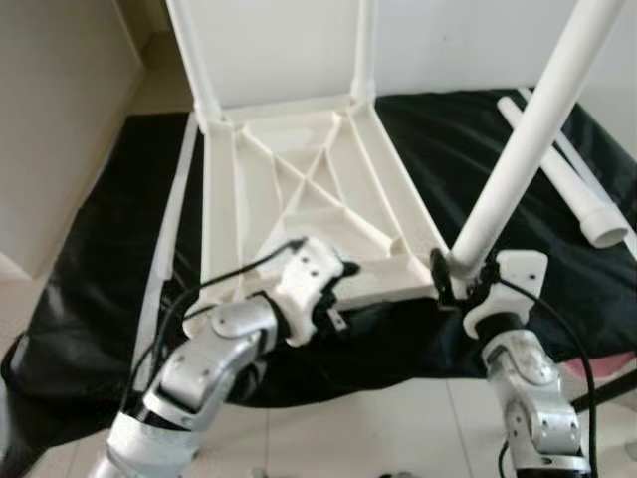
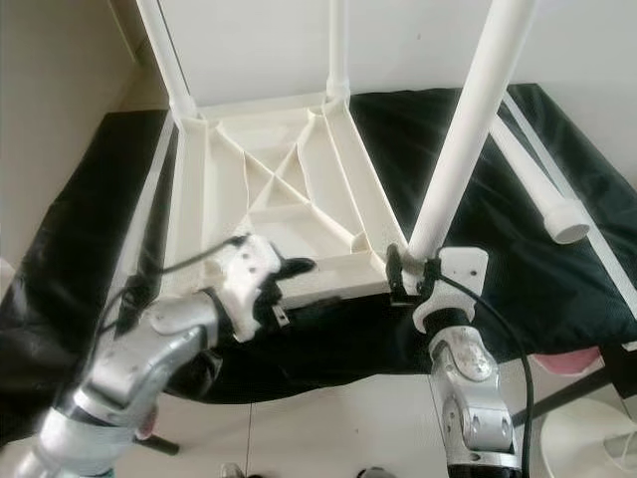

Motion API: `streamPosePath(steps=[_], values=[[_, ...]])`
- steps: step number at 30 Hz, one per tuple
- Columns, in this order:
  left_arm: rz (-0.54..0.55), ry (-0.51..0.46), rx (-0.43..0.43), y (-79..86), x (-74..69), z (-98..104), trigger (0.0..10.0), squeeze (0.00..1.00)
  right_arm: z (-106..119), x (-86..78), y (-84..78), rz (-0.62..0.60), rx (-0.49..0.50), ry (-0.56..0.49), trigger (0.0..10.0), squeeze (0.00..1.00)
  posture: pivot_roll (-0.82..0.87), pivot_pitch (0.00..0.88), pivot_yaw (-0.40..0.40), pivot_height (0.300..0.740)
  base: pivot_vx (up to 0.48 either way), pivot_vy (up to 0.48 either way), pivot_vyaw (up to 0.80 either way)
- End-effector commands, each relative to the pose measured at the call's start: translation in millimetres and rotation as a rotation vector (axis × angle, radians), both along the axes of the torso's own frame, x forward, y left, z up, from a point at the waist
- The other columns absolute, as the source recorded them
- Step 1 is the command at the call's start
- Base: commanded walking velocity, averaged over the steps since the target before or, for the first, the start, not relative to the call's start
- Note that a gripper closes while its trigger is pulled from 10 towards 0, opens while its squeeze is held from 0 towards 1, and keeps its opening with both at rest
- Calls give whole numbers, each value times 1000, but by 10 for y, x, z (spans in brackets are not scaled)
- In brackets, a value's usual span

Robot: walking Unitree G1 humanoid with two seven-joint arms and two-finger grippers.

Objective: Building children table

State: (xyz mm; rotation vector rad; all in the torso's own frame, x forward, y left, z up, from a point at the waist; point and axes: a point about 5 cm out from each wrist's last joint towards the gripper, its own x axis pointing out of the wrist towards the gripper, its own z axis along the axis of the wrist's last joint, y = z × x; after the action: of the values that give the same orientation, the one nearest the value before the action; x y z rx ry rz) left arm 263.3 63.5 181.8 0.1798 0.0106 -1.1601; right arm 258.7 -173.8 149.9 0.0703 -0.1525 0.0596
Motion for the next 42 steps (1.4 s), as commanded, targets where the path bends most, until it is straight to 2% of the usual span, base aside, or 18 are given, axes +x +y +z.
streamPosePath(steps=[1, 3, 7, 12, 14, 18, 19, 20, 22, 24, 26, 27, 29, 33, 37, 42], values=[[2, 0, 13, 45, 26, -14, 10000, 0, 18, -46, 54, 31, 5, -20, 10000, 0, -73, 101, 21, 740, 0, 0, 0], [2, 0, 13, 45, 26, -14, 10000, 0, 18, -46, 54, 31, 5, -20, 10000, 0, -73, 101, 21, 740, 0, 0, 0], [34, -22, 34, 162, 123, -2, 10000, 0, -74, -266, 105, 66, -4, 1, 10000, 0, -89, 92, 30, 740, 0, 0, 0], [82, -43, 63, 286, 264, 12, 10000, 0, -156, -402, 86, 69, -48, 27, 10000, 0, -107, 86, 39, 740, 0, 0, 0], [89, -48, 67, 309, 283, 18, 10000, 0, -163, -421, 82, 69, -48, 30, 10000, 0, -107, 86, 39, 740, 0, 0, 0], [151, -60, 87, 445, 410, 48, 10000, 0, -201, -482, 73, 74, -51, 49, 10000, 0, -115, 81, 51, 740, 0, 0, 0], [223, -73, 124, 597, 534, 66, 10000, 0, -237, -517, 86, 94, -47, 67, 10000, 0, -117, 80, 58, 740, 0, 0, 0], [223, -73, 124, 597, 534, 66, 10000, 0, -237, -517, 86, 94, -47, 67, 10000, 0, -117, 80, 58, 740, 0, 0, 0], [300, -77, 165, 767, 651, 79, 10000, 0, -254, -543, 132, 141, -38, 77, 10000, 0, -119, 80, 64, 740, 0, 0, 0], [314, -78, 172, 801, 674, 80, 10000, 0, -255, -550, 144, 153, -37, 78, 10000, 0, -119, 80, 64, 740, 0, 0, 0], [377, -93, 241, 969, 740, 61, 10000, 0, -242, -540, 200, 180, -20, 73, 10000, 0, -113, 84, 71, 740, 0, 0, 0], [377, -93, 241, 969, 740, 61, 10000, 0, -242, -540, 200, 180, -20, 73, 10000, 0, -113, 84, 71, 740, 0, 0, 0], [440, -90, 308, 1134, 784, 25, 10000, 0, -241, -521, 251, 202, -13, 75, 10000, 0, -110, 88, 69, 740, 0, 0, 0], [496, -123, 359, 1362, 773, 27, 10000, 0, -255, -467, 271, 212, -6, 80, 10000, 0, -88, 97, 55, 740, 0, 0, 0], [515, -129, 391, 1466, 748, 9, 10000, 0, -236, -431, 260, 210, 10, 76, 10000, 0, -81, 100, 48, 740, 0, 0, 0], [560, -134, 456, 1699, 685, -29, 10000, 0, -211, -347, 238, 220, 10, 68, 10000, 0, -59, 107, 31, 740, 0, 0, 0]])
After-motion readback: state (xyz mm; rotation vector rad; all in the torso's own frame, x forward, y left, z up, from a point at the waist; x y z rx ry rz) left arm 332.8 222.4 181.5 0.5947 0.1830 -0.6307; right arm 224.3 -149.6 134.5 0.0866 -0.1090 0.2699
